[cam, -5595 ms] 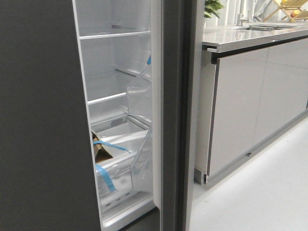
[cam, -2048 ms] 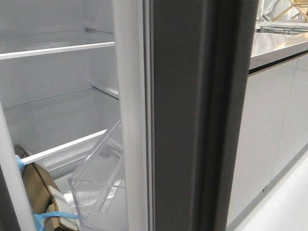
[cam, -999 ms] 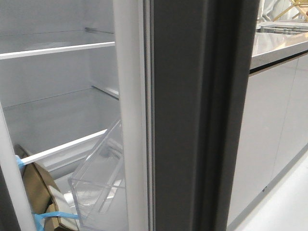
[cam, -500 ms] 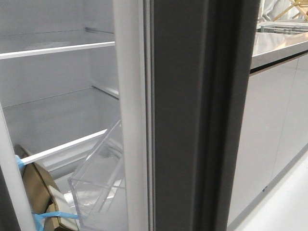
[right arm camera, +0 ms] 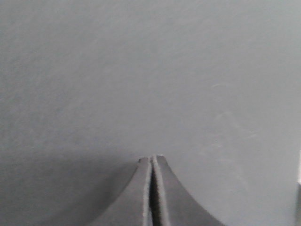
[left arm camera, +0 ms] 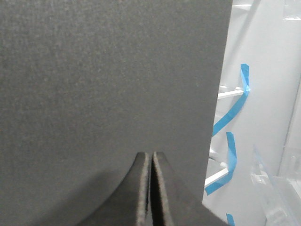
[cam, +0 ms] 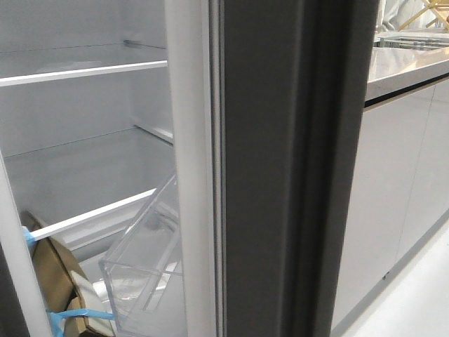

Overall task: Close fridge door
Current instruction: 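Push the door further with both grippers until it shuts against the cabinet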

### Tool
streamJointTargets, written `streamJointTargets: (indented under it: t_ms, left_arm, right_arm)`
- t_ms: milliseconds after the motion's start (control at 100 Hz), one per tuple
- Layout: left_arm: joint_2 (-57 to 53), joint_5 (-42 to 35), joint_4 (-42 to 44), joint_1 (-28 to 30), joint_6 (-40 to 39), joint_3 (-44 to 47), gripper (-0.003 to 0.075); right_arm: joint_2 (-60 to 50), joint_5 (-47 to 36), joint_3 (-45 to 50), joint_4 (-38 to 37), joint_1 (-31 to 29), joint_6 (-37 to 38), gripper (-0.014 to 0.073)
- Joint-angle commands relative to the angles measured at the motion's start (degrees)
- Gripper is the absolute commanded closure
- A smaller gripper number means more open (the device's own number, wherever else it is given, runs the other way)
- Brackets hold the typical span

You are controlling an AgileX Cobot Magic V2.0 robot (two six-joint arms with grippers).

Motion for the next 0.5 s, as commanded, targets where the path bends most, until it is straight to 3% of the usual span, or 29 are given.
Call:
streamJointTargets:
  t_ms: [0,490]
  left_arm:
    - [1.09,-4.40,-0.09,-0.27,-0.20,1.60,0.0741]
    - [1.09,-4.40,-0.09,-0.27,-0.20,1.60,0.0741]
  right_arm:
    - [0.48,-5.60,-1.95,0.08,1.16,-0.06,0.0670]
    - [7.73,-14.03,-2.67,0.08,5.59,-0.06,0.0670]
